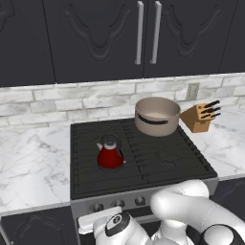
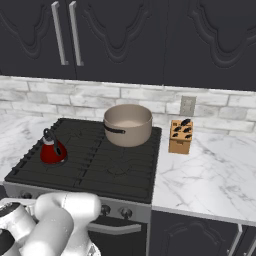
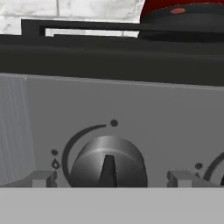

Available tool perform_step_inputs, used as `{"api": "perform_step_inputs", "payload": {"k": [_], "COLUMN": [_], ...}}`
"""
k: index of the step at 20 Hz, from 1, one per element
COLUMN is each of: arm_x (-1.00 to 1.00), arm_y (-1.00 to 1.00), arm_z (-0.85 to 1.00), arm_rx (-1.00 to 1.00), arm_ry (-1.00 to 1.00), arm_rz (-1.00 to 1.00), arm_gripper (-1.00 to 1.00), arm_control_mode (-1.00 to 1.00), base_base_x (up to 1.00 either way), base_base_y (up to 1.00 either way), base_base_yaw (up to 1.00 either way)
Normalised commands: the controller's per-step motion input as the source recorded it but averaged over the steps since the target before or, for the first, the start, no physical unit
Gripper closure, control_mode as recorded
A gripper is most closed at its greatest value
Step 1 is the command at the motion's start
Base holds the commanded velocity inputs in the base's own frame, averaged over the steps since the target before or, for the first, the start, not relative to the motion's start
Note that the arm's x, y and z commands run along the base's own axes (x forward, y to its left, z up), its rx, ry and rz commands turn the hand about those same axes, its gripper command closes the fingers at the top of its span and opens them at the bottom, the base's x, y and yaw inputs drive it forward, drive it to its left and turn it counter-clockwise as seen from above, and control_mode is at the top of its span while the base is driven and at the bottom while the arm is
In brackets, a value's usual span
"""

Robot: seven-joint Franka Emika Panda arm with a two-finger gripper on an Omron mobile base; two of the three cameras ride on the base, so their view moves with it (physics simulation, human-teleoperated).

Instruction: Pick the kettle from the counter and place it on a stove burner. Then turn the burner on.

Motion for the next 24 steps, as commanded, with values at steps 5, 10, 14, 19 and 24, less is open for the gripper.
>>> {"api": "perform_step_inputs", "payload": {"k": [5, 10, 14, 19, 24], "arm_x": [0.12, 0.0, 0.0, 0.0, 0.0], "arm_y": [0.13, 0.0, 0.0, 0.0, 0.0], "arm_z": [-0.07, 0.0, 0.0, 0.0, 0.0], "arm_rx": [0.0, 0.0, 0.0, 0.0, 0.0], "arm_ry": [0.0, 0.0, 0.0, 0.0, 0.0], "arm_rz": [0.0, 0.0, 0.0, 0.0, 0.0], "arm_gripper": [-1.0, -1.0, 1.0, 1.0, 1.0], "arm_control_mode": [-1.0, -1.0, -1.0, -1.0, -1.0], "base_base_x": [0.0, 0.0, 0.0, 0.0, 0.0], "base_base_y": [0.0, 0.0, 0.0, 0.0, 0.0], "base_base_yaw": [0.0, 0.0, 0.0, 0.0, 0.0]}}
